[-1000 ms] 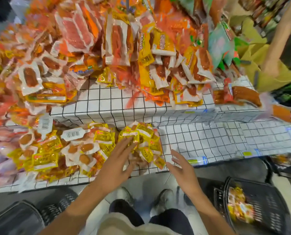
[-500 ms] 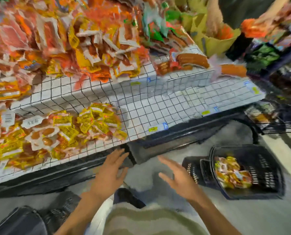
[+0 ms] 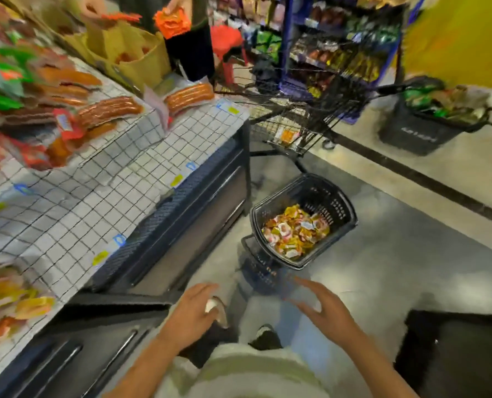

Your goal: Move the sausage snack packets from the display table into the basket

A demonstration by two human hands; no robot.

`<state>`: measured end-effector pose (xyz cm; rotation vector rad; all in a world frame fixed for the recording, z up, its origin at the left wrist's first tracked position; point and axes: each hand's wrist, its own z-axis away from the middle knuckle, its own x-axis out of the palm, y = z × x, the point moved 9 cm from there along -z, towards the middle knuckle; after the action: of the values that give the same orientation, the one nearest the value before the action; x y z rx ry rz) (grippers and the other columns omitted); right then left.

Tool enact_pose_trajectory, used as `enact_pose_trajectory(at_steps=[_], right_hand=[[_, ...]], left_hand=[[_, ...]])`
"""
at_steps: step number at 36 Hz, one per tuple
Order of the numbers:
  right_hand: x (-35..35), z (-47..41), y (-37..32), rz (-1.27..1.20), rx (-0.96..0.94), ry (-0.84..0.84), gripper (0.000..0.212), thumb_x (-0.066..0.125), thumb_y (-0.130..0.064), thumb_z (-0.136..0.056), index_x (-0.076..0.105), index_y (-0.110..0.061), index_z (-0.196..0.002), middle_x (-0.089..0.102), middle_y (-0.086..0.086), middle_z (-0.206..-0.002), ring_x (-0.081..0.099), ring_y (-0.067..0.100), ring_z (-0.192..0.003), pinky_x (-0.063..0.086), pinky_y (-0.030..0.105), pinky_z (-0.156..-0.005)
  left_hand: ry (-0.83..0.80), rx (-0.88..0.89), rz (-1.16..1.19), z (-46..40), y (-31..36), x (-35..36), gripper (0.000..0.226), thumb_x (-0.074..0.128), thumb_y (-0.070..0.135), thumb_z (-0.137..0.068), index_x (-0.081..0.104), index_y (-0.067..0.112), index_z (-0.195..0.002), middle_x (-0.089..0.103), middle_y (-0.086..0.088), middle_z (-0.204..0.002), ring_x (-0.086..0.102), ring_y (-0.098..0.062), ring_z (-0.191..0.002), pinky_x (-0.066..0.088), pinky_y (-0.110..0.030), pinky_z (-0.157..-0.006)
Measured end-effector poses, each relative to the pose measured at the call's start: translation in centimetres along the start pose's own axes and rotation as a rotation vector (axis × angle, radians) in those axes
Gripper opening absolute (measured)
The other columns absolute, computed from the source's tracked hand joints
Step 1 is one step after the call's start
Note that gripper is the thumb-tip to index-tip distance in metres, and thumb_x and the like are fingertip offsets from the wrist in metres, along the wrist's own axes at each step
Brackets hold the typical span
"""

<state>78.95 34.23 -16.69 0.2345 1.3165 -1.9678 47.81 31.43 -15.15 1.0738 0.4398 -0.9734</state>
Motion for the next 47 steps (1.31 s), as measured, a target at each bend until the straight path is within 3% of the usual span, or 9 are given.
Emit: enact_pose_trajectory(at_steps=[3,8,14,21,27,30,39,44,47], right_hand=[[-2.1,0.8,3.1,-0.070,0.102,0.095,0.049,0.074,-0.029,-0.091,0.053,-0.032,-0.135,0.056,-0.014,-0.132,0.056,0.009,-0.120,0.033,-0.002,-0.093],[-3.7,1.6,7.1,-0.126,0.296,0.166,0.056,0.070,-0.032,-0.095,0.050,-0.020,-0.146,0.052,-0.006,-0.146,0.052,0.018,-0.134,0.042,0.035,-0.112],[-5.4,1.4,7.8,-0.157,0.474,0.180,0.055,0.066,-0.033,-0.097,0.048,-0.023,-0.147,0.051,-0.003,-0.149,0.051,0.018,-0.134,0.043,0.034,-0.111],[-8.1,-3.4,5.7,-0.165,0.560,0.187,0.052,0.066,-0.035,-0.096,0.048,-0.030,-0.145,0.049,-0.008,-0.148,0.049,0.018,-0.135,0.041,0.037,-0.115],[-9.1,-10.3,5.0,-0.134,0.517,0.086,0.049,0.062,-0.031,-0.100,0.049,-0.025,-0.146,0.052,-0.006,-0.149,0.050,0.014,-0.133,0.040,0.027,-0.109],[-8.7,-13.6,6.2,-0.114,0.532,0.019,0.048,0.064,-0.028,-0.099,0.051,-0.021,-0.145,0.053,-0.004,-0.147,0.051,0.012,-0.130,0.040,0.022,-0.104],[-3.1,-25.7,17.5,0.005,0.564,-0.218,0.047,0.062,-0.031,-0.100,0.052,-0.021,-0.145,0.056,-0.001,-0.146,0.053,0.018,-0.133,0.043,0.038,-0.112],[-0.4,-33.2,24.2,-0.023,0.567,-0.225,0.037,0.065,-0.028,-0.098,0.061,-0.021,-0.134,0.070,0.005,-0.121,0.067,0.025,-0.111,0.053,0.041,-0.098],[1.3,-37.7,27.5,0.007,0.528,-0.232,0.038,0.065,-0.032,-0.098,0.060,-0.022,-0.135,0.072,0.002,-0.112,0.068,0.021,-0.103,0.052,0.029,-0.089]], left_hand=[[-0.062,0.035,-0.024,-3.1,1.9,0.5,0.051,0.063,0.026,-0.098,0.048,0.019,-0.147,0.043,0.002,-0.152,0.036,-0.016,-0.143,0.017,-0.017,-0.116],[-0.152,0.042,-0.005,-8.5,3.4,1.6,0.051,0.058,0.032,-0.101,0.042,0.027,-0.149,0.037,0.009,-0.154,0.030,-0.011,-0.145,0.018,-0.019,-0.117],[-0.260,0.025,0.036,-15.2,5.2,1.9,0.050,0.063,0.023,-0.097,0.049,0.021,-0.146,0.047,-0.004,-0.151,0.041,-0.019,-0.140,0.028,-0.030,-0.119],[-0.296,0.071,0.115,-22.9,6.7,1.0,0.046,0.062,0.026,-0.098,0.050,0.027,-0.143,0.049,0.003,-0.146,0.043,-0.018,-0.138,0.031,-0.031,-0.115],[-0.349,0.099,0.091,-28.0,5.4,1.4,0.044,0.066,0.015,-0.095,0.058,0.015,-0.138,0.057,-0.006,-0.143,0.051,-0.022,-0.133,0.030,-0.021,-0.110],[-0.350,0.001,0.093,-29.9,3.0,2.6,0.044,0.065,0.018,-0.096,0.057,0.016,-0.139,0.056,-0.004,-0.142,0.050,-0.023,-0.133,0.033,-0.028,-0.112],[-0.358,-0.297,0.085,-34.7,-3.5,12.1,0.052,0.059,0.031,-0.100,0.045,0.021,-0.148,0.044,-0.001,-0.154,0.040,-0.019,-0.141,0.028,-0.029,-0.119],[-0.400,-0.314,0.157,-38.2,-2.7,19.1,0.046,0.061,0.017,-0.098,0.052,0.017,-0.143,0.049,-0.003,-0.146,0.050,-0.015,-0.130,0.022,0.008,-0.091],[-0.426,-0.284,0.206,-40.8,-2.2,23.1,0.048,0.059,0.025,-0.100,0.047,0.024,-0.146,0.042,0.001,-0.150,0.046,-0.012,-0.134,0.032,-0.009,-0.107]])
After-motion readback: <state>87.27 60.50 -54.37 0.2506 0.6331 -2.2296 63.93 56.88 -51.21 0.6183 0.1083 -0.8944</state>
